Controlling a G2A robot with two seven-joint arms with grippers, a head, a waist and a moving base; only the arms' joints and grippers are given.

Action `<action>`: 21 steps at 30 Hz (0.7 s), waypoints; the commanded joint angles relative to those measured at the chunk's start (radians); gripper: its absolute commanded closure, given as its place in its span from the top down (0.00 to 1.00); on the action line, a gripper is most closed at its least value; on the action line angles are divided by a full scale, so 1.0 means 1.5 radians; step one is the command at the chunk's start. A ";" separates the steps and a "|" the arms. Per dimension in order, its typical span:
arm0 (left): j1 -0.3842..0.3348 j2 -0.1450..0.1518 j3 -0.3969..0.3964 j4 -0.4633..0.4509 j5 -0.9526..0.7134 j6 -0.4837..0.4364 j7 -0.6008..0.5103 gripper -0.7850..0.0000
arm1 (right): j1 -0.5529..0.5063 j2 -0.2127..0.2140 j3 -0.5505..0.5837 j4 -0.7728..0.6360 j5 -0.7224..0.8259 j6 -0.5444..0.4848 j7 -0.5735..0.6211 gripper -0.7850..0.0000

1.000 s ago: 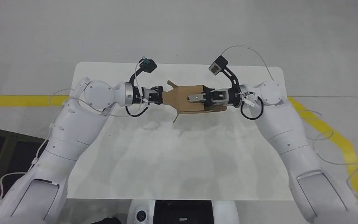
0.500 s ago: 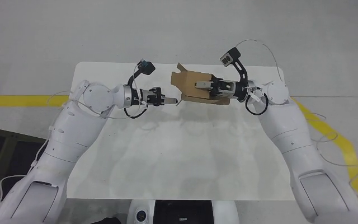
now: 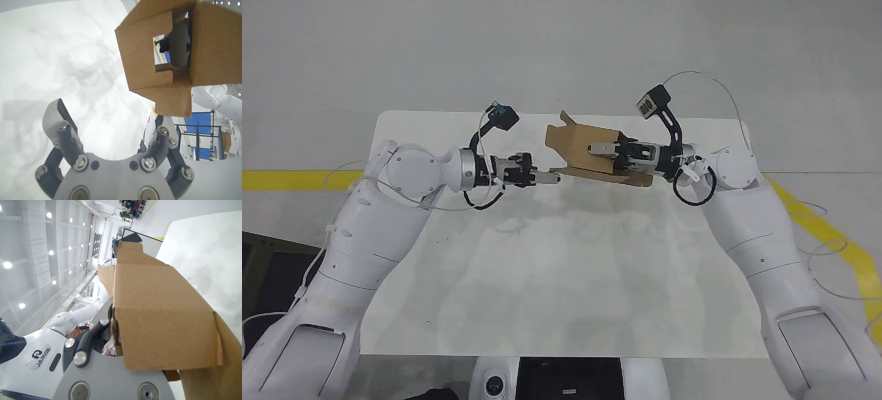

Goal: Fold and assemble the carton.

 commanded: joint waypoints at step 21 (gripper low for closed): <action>-0.010 -0.004 0.010 -0.006 -0.020 -0.008 -0.010 1.00 | 0.019 -0.009 -0.028 -0.006 -0.004 0.027 0.043 0.00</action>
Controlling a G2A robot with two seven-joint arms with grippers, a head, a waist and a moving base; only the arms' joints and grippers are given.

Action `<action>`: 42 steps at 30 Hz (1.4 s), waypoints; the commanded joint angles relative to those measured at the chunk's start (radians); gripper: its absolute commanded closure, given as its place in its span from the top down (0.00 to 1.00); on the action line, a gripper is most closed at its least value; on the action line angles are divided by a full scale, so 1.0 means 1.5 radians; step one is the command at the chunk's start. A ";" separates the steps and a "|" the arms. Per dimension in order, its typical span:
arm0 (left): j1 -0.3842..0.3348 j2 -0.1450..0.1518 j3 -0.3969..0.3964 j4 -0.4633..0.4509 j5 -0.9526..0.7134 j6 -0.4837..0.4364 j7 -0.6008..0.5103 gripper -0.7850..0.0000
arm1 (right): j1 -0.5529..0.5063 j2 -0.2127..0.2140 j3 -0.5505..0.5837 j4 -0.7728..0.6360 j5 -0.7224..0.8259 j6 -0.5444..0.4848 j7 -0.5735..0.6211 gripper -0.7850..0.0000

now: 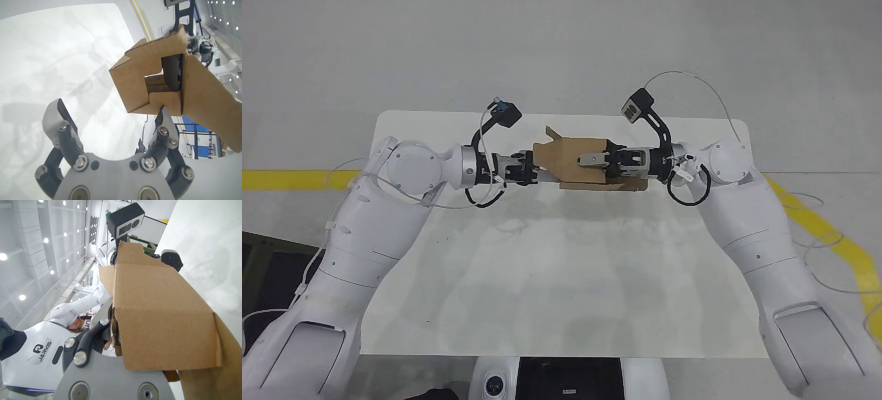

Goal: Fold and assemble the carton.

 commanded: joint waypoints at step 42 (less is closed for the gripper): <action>-0.006 0.004 -0.019 0.045 0.001 -0.014 0.015 1.00 | 0.000 -0.004 -0.022 0.026 0.026 0.060 0.110 0.00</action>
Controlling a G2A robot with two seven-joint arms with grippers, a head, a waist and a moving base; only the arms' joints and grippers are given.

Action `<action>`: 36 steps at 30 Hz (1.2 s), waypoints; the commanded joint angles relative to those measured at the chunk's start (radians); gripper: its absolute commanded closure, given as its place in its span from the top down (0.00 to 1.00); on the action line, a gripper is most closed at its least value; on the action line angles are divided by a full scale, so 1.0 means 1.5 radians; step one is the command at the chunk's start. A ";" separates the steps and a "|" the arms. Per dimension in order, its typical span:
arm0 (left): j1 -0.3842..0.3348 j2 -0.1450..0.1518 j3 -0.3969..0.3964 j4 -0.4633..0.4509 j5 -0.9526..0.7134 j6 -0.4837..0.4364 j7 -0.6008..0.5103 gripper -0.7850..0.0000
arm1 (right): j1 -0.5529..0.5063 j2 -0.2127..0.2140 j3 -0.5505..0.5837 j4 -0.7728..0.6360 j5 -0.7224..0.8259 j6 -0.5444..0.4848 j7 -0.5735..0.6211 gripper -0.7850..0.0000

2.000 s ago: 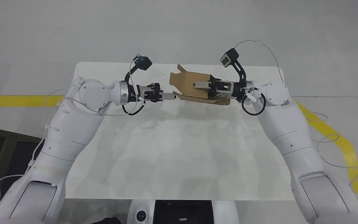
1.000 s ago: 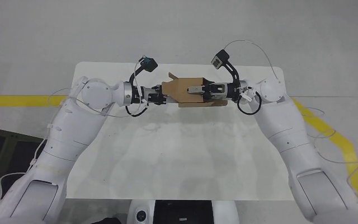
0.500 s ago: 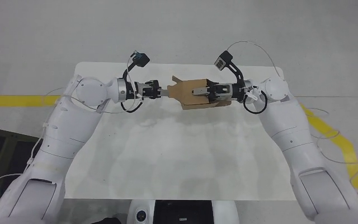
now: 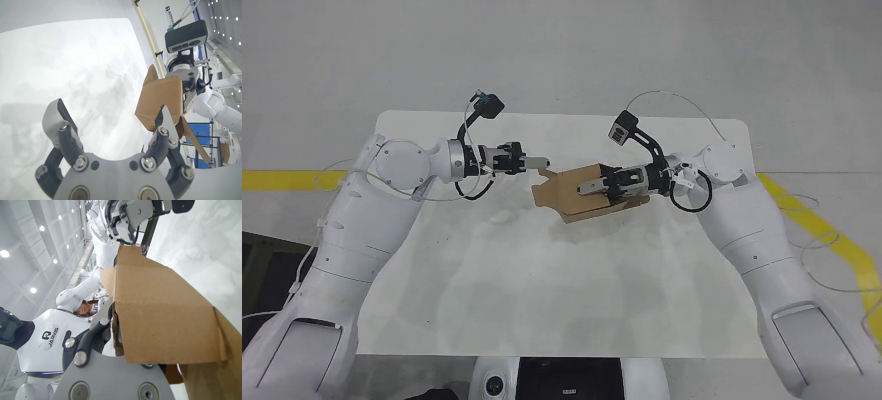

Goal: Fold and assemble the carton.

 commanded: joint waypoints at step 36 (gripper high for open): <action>0.013 0.003 0.001 -0.023 -0.025 -0.005 -0.019 1.00 | 0.020 -0.015 -0.012 0.031 0.007 -0.028 -0.023 0.00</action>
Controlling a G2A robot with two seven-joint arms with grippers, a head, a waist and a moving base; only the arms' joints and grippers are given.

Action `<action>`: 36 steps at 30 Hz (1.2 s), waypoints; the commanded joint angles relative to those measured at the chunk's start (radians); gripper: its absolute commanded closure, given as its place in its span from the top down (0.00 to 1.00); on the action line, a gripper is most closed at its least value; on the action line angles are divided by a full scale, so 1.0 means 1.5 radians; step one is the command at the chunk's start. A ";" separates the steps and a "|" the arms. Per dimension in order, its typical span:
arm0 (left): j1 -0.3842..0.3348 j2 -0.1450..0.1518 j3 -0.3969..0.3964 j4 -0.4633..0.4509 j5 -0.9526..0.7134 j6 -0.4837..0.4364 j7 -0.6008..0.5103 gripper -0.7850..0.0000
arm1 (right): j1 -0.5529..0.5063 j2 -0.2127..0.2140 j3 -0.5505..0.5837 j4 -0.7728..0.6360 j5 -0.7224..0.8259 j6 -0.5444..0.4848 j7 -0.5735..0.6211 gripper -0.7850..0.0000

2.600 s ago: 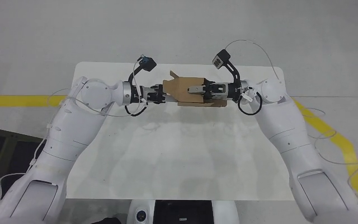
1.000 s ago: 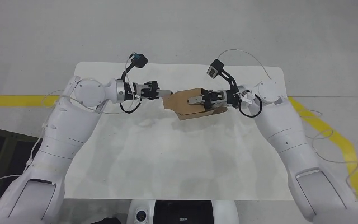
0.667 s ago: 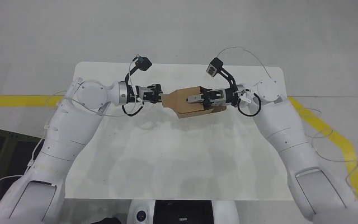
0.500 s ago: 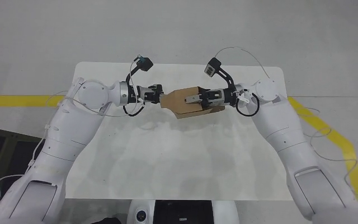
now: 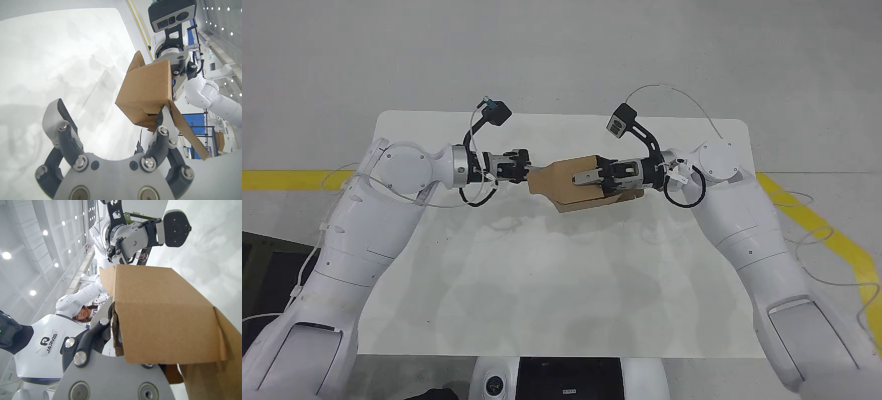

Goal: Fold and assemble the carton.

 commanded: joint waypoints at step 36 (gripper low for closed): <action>0.018 0.017 -0.034 -0.045 0.070 0.024 0.017 1.00 | -0.018 0.023 0.035 -0.041 -0.138 0.025 -0.113 0.00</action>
